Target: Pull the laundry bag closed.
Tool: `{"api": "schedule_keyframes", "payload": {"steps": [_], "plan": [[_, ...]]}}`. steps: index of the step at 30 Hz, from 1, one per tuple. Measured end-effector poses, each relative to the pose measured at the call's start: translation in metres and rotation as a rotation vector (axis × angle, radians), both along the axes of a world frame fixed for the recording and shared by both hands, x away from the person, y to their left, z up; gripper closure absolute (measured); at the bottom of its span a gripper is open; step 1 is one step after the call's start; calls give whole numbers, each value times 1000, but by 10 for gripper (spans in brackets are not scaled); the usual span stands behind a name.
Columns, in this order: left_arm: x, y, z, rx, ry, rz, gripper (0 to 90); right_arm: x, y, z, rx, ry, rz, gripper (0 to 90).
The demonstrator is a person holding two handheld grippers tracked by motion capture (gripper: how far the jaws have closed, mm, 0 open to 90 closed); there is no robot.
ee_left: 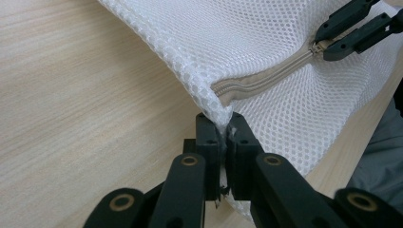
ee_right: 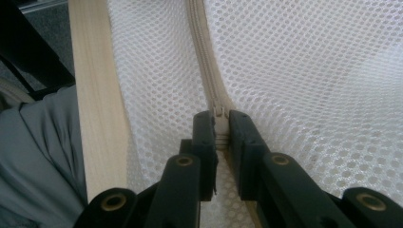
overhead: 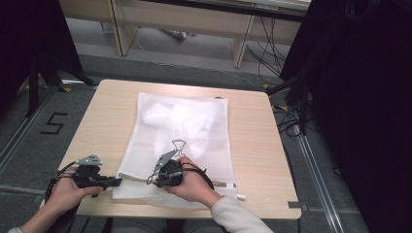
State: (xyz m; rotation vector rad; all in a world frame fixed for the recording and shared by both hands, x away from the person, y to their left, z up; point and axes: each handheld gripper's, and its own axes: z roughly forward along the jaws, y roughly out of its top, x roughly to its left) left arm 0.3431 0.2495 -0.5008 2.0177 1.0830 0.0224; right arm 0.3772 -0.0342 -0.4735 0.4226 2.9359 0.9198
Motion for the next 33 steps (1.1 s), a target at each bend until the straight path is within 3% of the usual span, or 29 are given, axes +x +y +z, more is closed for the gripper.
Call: {"api": "schedule_keyframes", "payload": {"steps": [2, 6, 7, 10, 12, 13, 33], "plan": [[-1, -1, -1, -10, -17, 15, 851, 0, -1, 0, 1, 1, -1, 825], [0, 0, 0, 3, -1, 1, 850, 0, -1, 0, -1, 0, 0, 825], [-1, -1, -1, -10, -18, 13, 850, 0, -1, -1, 1, 0, -1, 825], [0, 0, 0, 3, 0, -3, 850, 0, -3, 0, -4, 4, -4, 825], [0, -1, -1, -11, -13, 11, 851, 0, -3, 0, -3, 2, -5, 825], [0, 0, 0, 5, -2, 4, 851, 0, -4, 0, -1, 2, -4, 825], [0, 1, 0, 6, 1, 0, 850, 1, -12, 1, -10, 7, -14, 825]]}}
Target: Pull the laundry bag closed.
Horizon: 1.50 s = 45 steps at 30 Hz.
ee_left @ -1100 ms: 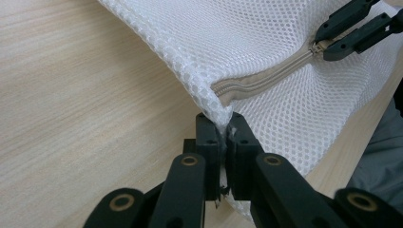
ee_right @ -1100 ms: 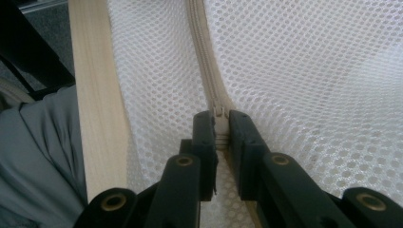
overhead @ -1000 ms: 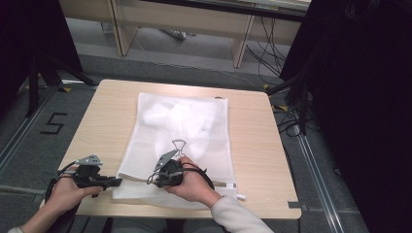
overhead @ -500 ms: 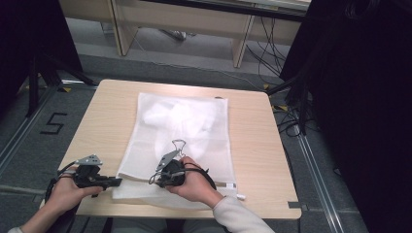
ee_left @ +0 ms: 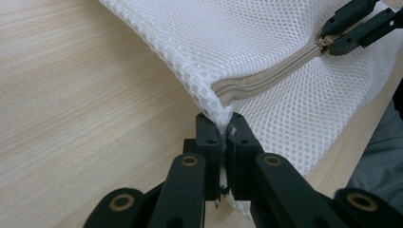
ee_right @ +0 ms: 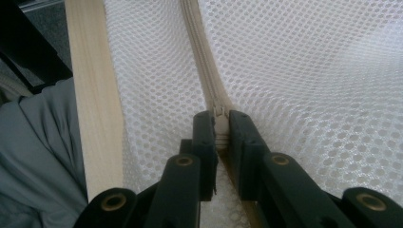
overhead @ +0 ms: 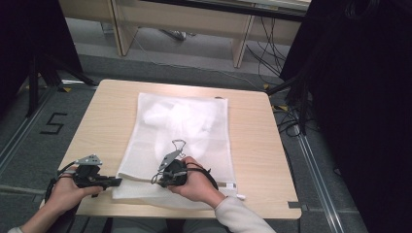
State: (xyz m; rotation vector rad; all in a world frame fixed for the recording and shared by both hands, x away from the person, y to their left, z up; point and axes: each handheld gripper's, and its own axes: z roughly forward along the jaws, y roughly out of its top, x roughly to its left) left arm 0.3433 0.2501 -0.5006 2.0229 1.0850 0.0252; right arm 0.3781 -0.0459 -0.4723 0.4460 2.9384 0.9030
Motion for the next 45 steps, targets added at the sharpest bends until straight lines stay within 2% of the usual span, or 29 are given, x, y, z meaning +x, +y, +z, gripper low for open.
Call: {"api": "schedule_keyframes", "payload": {"steps": [45], "plan": [[0, 0, 0, -1, 1, 6, 851, 0, -10, 2, -7, 6, -18, 825]]}}
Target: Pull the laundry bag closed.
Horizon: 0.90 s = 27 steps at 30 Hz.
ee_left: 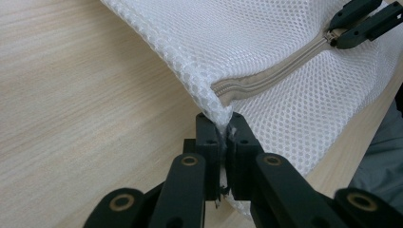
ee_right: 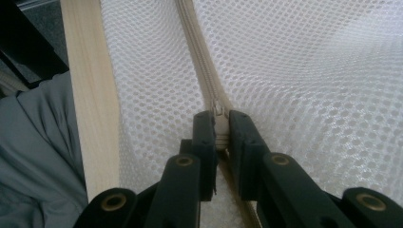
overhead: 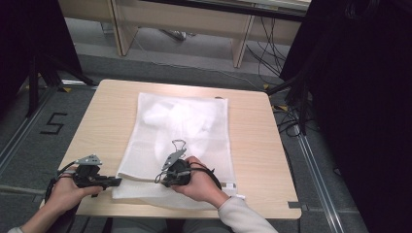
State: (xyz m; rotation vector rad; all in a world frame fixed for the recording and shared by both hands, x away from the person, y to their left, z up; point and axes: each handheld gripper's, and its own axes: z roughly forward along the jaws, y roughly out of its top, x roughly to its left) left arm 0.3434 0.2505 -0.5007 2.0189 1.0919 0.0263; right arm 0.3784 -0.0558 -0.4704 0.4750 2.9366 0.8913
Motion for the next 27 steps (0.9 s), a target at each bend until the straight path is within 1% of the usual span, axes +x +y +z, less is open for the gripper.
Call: {"api": "schedule_keyframes", "payload": {"steps": [5, 6, 7, 8, 11, 15, 23, 25, 27], "plan": [[0, -1, 0, -3, 0, 5, 851, 0, -3, 0, 2, -2, -3, 825], [0, -1, 0, -3, 0, 5, 851, 0, -4, 0, 2, 4, -6, 825], [0, 0, 0, 5, -1, 1, 851, 1, -4, 0, 3, 0, -3, 825], [0, 0, 0, 3, 0, 3, 851, 0, -4, 0, -3, 1, -4, 825], [0, -1, 0, -3, 0, 6, 851, 0, -4, 1, 0, 1, -6, 825], [0, 0, 0, 2, 0, 1, 851, 0, -5, 1, 0, -4, -5, 825], [0, 0, 0, 4, 0, 4, 850, 0, -9, 1, -2, 7, -15, 825], [0, 0, 0, 4, -1, 3, 850, 1, -10, 1, 5, 4, -14, 825], [0, 0, 0, 3, -1, 3, 851, 0, -10, 1, 1, 2, -14, 825]]}}
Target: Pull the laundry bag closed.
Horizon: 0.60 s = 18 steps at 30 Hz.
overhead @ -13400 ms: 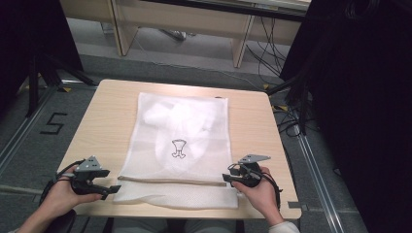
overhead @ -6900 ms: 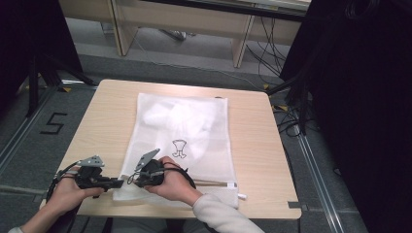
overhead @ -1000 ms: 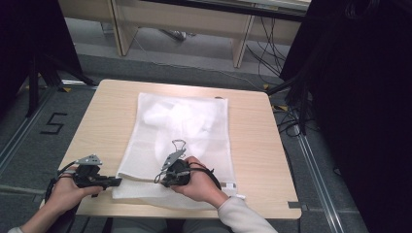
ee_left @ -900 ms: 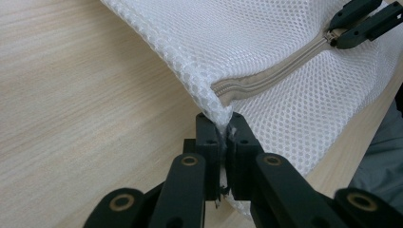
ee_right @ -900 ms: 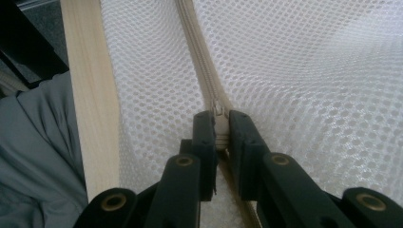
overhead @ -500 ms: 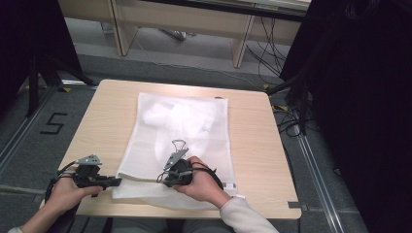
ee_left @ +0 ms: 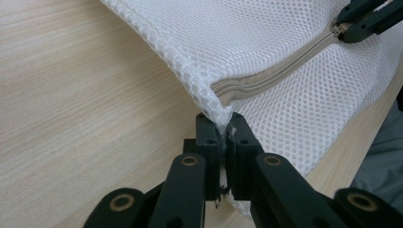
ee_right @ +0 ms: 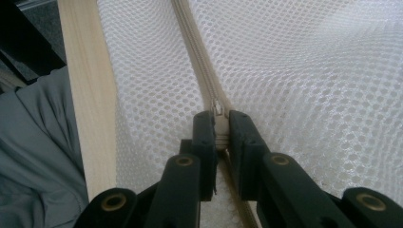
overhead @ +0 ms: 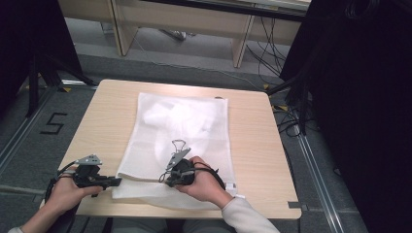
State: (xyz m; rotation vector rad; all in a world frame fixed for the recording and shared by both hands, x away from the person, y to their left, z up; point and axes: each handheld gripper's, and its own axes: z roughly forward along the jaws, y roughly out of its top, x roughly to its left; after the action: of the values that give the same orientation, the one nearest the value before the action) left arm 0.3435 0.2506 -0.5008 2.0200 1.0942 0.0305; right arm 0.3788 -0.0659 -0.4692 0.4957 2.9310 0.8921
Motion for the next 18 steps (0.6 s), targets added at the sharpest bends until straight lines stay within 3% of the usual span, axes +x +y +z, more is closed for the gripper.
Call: {"api": "schedule_keyframes", "payload": {"steps": [14, 18], "plan": [[0, -1, -1, -4, -14, 15, 850, 0, -5, 2, -3, 2, -8, 825], [0, 0, 0, 2, -1, 1, 851, 0, -7, 2, 3, 6, -13, 825]]}}
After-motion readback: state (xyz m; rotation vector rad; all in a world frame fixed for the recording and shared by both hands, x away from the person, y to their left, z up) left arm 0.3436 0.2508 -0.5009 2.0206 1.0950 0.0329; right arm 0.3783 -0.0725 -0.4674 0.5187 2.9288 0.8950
